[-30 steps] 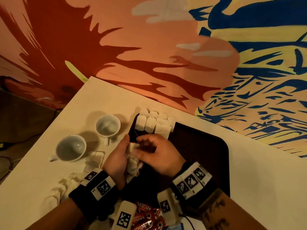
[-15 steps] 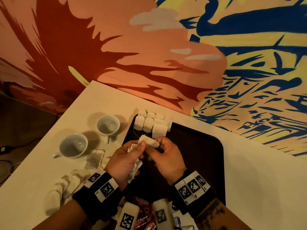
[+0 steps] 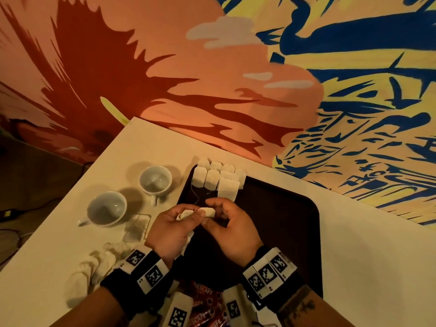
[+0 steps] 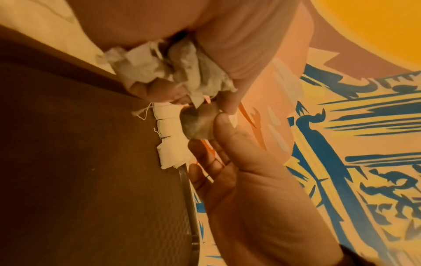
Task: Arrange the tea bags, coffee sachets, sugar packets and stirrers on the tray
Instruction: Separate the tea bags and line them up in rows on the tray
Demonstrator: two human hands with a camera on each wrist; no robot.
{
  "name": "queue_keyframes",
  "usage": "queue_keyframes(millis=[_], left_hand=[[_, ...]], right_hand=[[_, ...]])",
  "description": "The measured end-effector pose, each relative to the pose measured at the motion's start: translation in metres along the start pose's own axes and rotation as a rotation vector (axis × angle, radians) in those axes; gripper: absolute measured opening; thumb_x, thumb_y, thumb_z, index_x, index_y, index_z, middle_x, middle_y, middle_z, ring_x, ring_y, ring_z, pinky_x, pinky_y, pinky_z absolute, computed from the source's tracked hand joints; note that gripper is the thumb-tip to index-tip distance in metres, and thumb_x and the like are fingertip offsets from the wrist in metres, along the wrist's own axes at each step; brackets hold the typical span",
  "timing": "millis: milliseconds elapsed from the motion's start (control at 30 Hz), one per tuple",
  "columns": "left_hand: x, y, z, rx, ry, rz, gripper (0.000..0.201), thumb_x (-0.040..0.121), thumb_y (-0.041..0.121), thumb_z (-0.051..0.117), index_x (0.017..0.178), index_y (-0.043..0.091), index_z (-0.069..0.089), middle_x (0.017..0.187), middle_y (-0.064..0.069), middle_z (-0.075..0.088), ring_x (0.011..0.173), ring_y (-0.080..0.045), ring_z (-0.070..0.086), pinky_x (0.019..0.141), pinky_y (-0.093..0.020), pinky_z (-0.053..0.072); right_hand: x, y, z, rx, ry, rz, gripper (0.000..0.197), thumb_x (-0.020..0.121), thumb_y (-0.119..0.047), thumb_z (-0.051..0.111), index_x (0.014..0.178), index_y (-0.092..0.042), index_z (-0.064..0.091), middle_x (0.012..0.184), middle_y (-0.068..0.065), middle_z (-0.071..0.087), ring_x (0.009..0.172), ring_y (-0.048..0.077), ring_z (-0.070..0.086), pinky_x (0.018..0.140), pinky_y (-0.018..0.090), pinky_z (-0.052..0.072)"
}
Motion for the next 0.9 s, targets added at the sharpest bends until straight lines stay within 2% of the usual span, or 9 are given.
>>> queue_keyframes(millis=[100, 200, 300, 333, 400, 467, 633, 800, 900], left_hand=[[0.002, 0.002, -0.006, 0.073, -0.008, 0.015, 0.008, 0.087, 0.021, 0.072, 0.086, 0.015, 0.075, 0.082, -0.01, 0.076, 0.081, -0.025, 0.072, 0.076, -0.037, 0.057], [0.008, 0.0, -0.016, 0.072, 0.075, 0.001, 0.007, 0.09, 0.021, 0.07, 0.086, 0.018, 0.075, 0.079, -0.005, 0.076, 0.076, -0.02, 0.071, 0.071, -0.032, 0.055], [0.015, -0.005, -0.027, -0.027, 0.16, -0.076, 0.011, 0.09, 0.029, 0.068, 0.084, 0.02, 0.069, 0.071, -0.001, 0.069, 0.061, -0.027, 0.06, 0.06, -0.032, 0.049], [0.018, -0.006, -0.03, -0.05, 0.172, -0.108, 0.017, 0.091, 0.033, 0.067, 0.083, 0.018, 0.065, 0.066, -0.002, 0.064, 0.052, -0.026, 0.052, 0.052, -0.03, 0.043], [0.018, -0.006, -0.033, -0.108, 0.174, -0.197, 0.024, 0.092, 0.033, 0.061, 0.08, 0.013, 0.057, 0.056, -0.004, 0.051, 0.037, -0.019, 0.038, 0.04, -0.021, 0.032], [0.016, -0.003, -0.032, -0.177, 0.128, -0.297, 0.028, 0.091, 0.035, 0.053, 0.076, 0.012, 0.054, 0.05, -0.005, 0.041, 0.031, -0.016, 0.031, 0.035, -0.017, 0.025], [0.02, -0.005, -0.03, -0.214, 0.042, -0.413, 0.035, 0.087, 0.038, 0.046, 0.064, 0.013, 0.052, 0.052, -0.007, 0.043, 0.035, -0.017, 0.031, 0.038, -0.017, 0.025], [0.027, -0.011, -0.03, -0.2, 0.033, -0.446, 0.033, 0.085, 0.038, 0.048, 0.063, 0.014, 0.052, 0.052, -0.007, 0.043, 0.037, -0.018, 0.032, 0.04, -0.017, 0.026], [0.032, -0.015, -0.03, -0.231, 0.043, -0.447, 0.04, 0.085, 0.036, 0.049, 0.048, 0.021, 0.056, 0.058, -0.005, 0.045, 0.044, -0.018, 0.032, 0.047, -0.023, 0.023]], right_hand=[[0.008, -0.007, 0.006, -0.072, -0.088, -0.046, 0.027, 0.09, -0.02, 0.072, 0.113, -0.035, 0.068, 0.103, -0.016, 0.073, 0.098, -0.005, 0.066, 0.088, 0.015, 0.051], [0.026, -0.012, 0.005, -0.186, -0.088, -0.051, 0.019, 0.09, -0.02, 0.069, 0.094, -0.038, 0.07, 0.092, -0.016, 0.073, 0.086, -0.004, 0.067, 0.079, 0.014, 0.052], [0.061, -0.01, -0.003, -0.304, -0.025, 0.044, 0.004, 0.09, -0.028, 0.067, 0.088, -0.032, 0.067, 0.087, -0.012, 0.071, 0.079, 0.003, 0.066, 0.074, 0.021, 0.054], [0.073, -0.008, -0.004, -0.354, -0.026, 0.072, 0.002, 0.091, -0.031, 0.066, 0.089, -0.03, 0.065, 0.088, -0.01, 0.071, 0.081, 0.008, 0.066, 0.074, 0.025, 0.053], [0.095, -0.003, -0.003, -0.449, -0.063, 0.102, 0.004, 0.092, -0.032, 0.064, 0.09, -0.028, 0.063, 0.09, -0.006, 0.068, 0.084, 0.013, 0.064, 0.071, 0.025, 0.048], [0.112, 0.002, 0.002, -0.5, -0.096, 0.129, 0.004, 0.091, -0.032, 0.065, 0.09, -0.03, 0.061, 0.094, -0.006, 0.066, 0.088, 0.014, 0.062, 0.072, 0.024, 0.044], [0.144, 0.021, 0.018, -0.629, -0.171, 0.19, 0.012, 0.088, -0.035, 0.069, 0.089, -0.033, 0.057, 0.097, -0.005, 0.065, 0.089, 0.017, 0.063, 0.075, 0.027, 0.047], [0.156, 0.021, 0.02, -0.655, -0.118, 0.151, 0.011, 0.089, -0.034, 0.069, 0.086, -0.031, 0.059, 0.086, -0.008, 0.062, 0.075, 0.009, 0.057, 0.063, 0.023, 0.04], [0.161, 0.022, 0.02, -0.687, -0.117, 0.165, 0.008, 0.09, -0.031, 0.069, 0.087, -0.03, 0.062, 0.088, -0.008, 0.061, 0.076, 0.01, 0.055, 0.06, 0.021, 0.036]])
Point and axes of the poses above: each hand's wrist, its own x-axis towards the middle knuckle, its own z-axis out of the palm, y = z × x, the point moved 3 cm from there along x, towards the middle knuckle
